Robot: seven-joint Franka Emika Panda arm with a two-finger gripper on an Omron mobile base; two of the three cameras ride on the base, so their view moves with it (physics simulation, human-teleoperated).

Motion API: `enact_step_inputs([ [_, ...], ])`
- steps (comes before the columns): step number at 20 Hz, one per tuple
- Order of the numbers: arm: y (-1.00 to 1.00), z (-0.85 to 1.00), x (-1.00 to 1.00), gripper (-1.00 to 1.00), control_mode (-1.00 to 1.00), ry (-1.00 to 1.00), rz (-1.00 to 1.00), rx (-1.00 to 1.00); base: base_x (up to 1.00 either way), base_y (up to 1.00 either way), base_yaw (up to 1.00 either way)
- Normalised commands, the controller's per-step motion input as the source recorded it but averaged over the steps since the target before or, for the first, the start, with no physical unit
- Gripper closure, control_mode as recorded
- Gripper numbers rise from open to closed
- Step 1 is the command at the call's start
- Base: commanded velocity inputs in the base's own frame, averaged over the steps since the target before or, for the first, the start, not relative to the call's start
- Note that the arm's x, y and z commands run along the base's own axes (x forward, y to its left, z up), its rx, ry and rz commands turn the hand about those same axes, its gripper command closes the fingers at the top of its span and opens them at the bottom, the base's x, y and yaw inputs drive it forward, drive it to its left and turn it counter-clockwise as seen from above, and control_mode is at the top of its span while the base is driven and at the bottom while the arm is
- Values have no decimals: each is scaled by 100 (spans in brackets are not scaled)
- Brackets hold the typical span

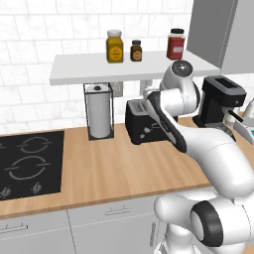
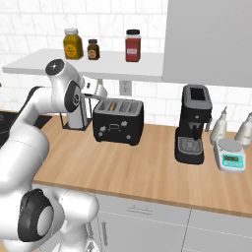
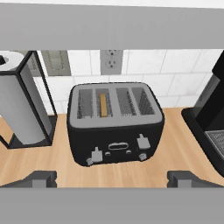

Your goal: Start the toaster. Once the lever pops up, take the bread to the plate on the dining counter.

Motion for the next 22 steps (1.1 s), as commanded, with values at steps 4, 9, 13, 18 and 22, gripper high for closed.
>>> enact_step_inputs([
  [4,0,0,0,-100,-100,0,0,0,0,0,0],
  [9,0,0,0,-100,-100,0,0,0,0,0,0],
  [13,0,0,0,-100,-100,0,0,0,0,0,0],
  [18,0,0,0,-100,-100,0,0,0,0,0,0],
  [22,0,0,0,-100,-100,0,0,0,0,0,0],
])
